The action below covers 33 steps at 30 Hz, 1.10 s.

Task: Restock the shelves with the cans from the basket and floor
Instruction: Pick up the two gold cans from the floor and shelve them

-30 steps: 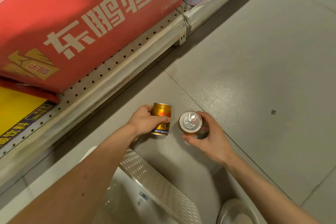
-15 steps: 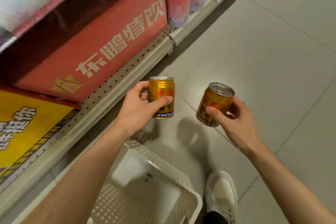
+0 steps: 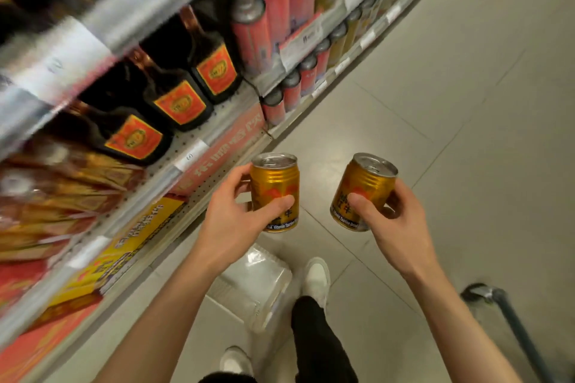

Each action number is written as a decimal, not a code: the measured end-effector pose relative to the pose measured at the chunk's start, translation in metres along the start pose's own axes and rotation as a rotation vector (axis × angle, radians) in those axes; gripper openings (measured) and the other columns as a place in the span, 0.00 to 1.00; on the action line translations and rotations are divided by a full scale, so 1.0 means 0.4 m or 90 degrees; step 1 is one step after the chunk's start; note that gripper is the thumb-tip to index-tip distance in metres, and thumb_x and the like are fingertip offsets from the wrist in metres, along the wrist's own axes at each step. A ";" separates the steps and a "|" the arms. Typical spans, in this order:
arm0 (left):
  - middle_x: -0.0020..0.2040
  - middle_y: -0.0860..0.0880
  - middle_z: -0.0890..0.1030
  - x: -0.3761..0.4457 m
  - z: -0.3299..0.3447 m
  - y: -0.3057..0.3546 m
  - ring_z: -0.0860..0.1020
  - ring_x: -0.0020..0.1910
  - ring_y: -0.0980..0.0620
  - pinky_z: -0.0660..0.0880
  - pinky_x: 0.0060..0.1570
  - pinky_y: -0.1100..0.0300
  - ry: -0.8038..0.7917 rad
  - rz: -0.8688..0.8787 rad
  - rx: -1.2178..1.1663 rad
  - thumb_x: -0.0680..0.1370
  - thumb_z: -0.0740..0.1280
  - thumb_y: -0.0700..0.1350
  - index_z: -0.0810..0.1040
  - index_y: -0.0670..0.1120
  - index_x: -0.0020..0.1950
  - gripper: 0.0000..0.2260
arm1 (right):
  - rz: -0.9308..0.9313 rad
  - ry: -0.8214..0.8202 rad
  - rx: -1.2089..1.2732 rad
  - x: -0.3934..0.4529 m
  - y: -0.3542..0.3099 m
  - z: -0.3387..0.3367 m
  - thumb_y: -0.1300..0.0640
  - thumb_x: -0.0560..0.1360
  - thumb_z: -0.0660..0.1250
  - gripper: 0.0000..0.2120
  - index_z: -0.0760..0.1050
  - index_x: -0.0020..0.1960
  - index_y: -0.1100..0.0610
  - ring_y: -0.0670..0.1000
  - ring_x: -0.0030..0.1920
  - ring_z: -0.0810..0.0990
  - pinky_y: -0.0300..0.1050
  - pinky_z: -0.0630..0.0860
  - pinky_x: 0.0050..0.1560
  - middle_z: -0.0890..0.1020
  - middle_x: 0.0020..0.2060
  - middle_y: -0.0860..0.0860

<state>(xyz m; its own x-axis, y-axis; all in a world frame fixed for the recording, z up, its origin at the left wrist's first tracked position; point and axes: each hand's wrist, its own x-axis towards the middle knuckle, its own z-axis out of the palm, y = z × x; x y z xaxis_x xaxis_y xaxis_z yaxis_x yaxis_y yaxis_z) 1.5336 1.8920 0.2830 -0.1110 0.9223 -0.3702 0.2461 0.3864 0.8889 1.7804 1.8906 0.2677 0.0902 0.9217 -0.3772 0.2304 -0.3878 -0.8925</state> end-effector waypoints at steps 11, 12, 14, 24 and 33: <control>0.57 0.59 0.84 -0.333 -0.218 0.448 0.81 0.59 0.58 0.79 0.57 0.58 0.102 0.063 -0.095 0.63 0.79 0.61 0.78 0.59 0.63 0.30 | -0.087 -0.049 -0.022 -0.287 -0.526 -0.036 0.31 0.62 0.72 0.24 0.74 0.56 0.31 0.34 0.52 0.81 0.32 0.76 0.46 0.84 0.50 0.33; 0.57 0.60 0.84 -0.362 -0.243 0.467 0.82 0.59 0.59 0.79 0.57 0.57 0.114 0.074 -0.095 0.63 0.79 0.61 0.78 0.60 0.63 0.28 | -0.099 -0.059 -0.024 -0.311 -0.553 -0.026 0.31 0.63 0.73 0.23 0.74 0.56 0.31 0.34 0.52 0.81 0.31 0.77 0.44 0.83 0.49 0.31; 0.57 0.61 0.84 -0.419 -0.301 0.498 0.82 0.58 0.59 0.79 0.56 0.57 0.136 0.102 -0.091 0.64 0.78 0.60 0.78 0.63 0.62 0.27 | -0.128 -0.073 -0.028 -0.361 -0.606 0.000 0.32 0.64 0.73 0.21 0.74 0.55 0.31 0.34 0.52 0.81 0.30 0.78 0.42 0.82 0.51 0.27; 0.57 0.59 0.85 -0.803 -0.684 0.485 0.82 0.57 0.58 0.80 0.56 0.57 0.242 0.200 -0.100 0.64 0.78 0.61 0.78 0.57 0.64 0.30 | -0.264 -0.132 0.014 -0.684 -0.769 0.253 0.37 0.66 0.80 0.26 0.79 0.61 0.41 0.37 0.52 0.84 0.28 0.79 0.45 0.85 0.51 0.36; 0.58 0.59 0.85 -1.162 -1.005 0.391 0.82 0.58 0.60 0.79 0.53 0.66 0.378 0.259 -0.102 0.64 0.79 0.63 0.78 0.57 0.66 0.32 | -0.346 -0.192 0.003 -1.008 -0.865 0.518 0.34 0.64 0.77 0.28 0.83 0.58 0.48 0.41 0.50 0.86 0.32 0.80 0.45 0.88 0.49 0.42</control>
<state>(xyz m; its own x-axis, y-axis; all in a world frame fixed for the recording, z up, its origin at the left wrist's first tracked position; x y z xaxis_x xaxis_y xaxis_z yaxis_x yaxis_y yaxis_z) 1.2366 1.5208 0.7024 -0.5554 0.8151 0.1649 0.2401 -0.0326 0.9702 1.4634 1.6517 0.6774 -0.3165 0.9452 0.0796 0.1614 0.1364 -0.9774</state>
